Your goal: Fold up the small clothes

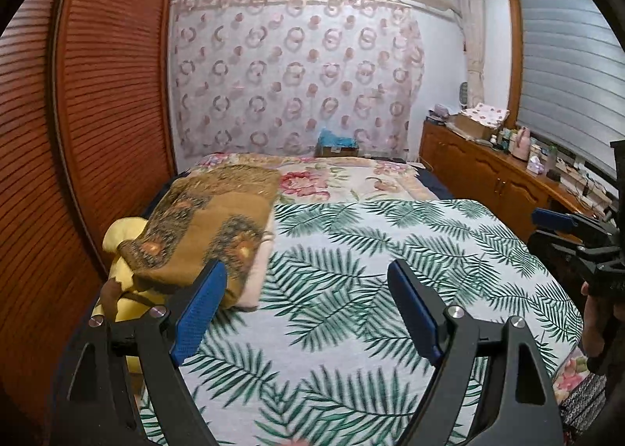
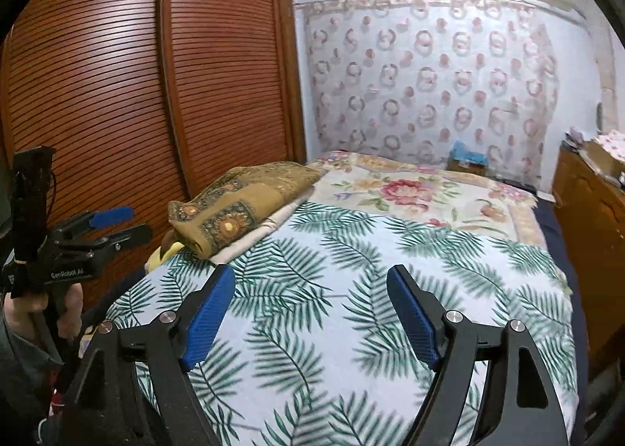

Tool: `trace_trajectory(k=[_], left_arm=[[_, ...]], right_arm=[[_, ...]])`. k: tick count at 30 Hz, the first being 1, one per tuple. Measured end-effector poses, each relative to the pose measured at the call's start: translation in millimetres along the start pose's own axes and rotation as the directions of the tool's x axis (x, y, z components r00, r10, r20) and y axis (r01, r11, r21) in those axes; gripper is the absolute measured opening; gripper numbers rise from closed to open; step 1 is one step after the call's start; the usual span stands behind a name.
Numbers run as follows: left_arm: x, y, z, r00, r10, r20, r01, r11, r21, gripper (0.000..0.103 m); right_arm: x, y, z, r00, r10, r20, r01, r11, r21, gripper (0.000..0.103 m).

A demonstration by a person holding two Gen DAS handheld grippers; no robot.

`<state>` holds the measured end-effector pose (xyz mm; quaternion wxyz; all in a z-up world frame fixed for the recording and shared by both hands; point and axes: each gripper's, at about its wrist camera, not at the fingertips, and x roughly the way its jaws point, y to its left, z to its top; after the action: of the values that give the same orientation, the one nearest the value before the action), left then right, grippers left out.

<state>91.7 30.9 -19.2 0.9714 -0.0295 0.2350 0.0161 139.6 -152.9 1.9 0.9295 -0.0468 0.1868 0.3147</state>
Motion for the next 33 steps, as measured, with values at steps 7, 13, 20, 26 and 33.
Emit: trace_trajectory(k=[7,13,20,26,33], left_arm=[[-2,-35,7,0.999,-0.036,0.009,0.036,0.999,0.014,0.085],[-7,-65,17,0.998,-0.055,0.026,0.054,0.998,0.042,0.085],[-20,-87,35,0.996,-0.068,0.066,0.064,0.996,0.054,0.085],[-31,-94,43,0.993,-0.076,0.093,0.071,0.996,0.055,0.085],[-39,-95,45,0.991,-0.072,0.113,0.066,0.996,0.060,0.085]], right_arm=[[-35,-12,-15,0.997,-0.071,0.007,0.071,0.996,0.052,0.084],[-62,-23,-22,0.990,-0.143,0.019,0.141,0.986,0.089,0.085],[-101,-24,-20,0.973,-0.216,0.081,0.207,0.973,0.105,0.085],[-130,-19,-22,0.957,-0.265,0.117,0.251,0.960,0.120,0.085],[-144,-15,-24,0.943,-0.301,0.145,0.283,0.950,0.134,0.085]])
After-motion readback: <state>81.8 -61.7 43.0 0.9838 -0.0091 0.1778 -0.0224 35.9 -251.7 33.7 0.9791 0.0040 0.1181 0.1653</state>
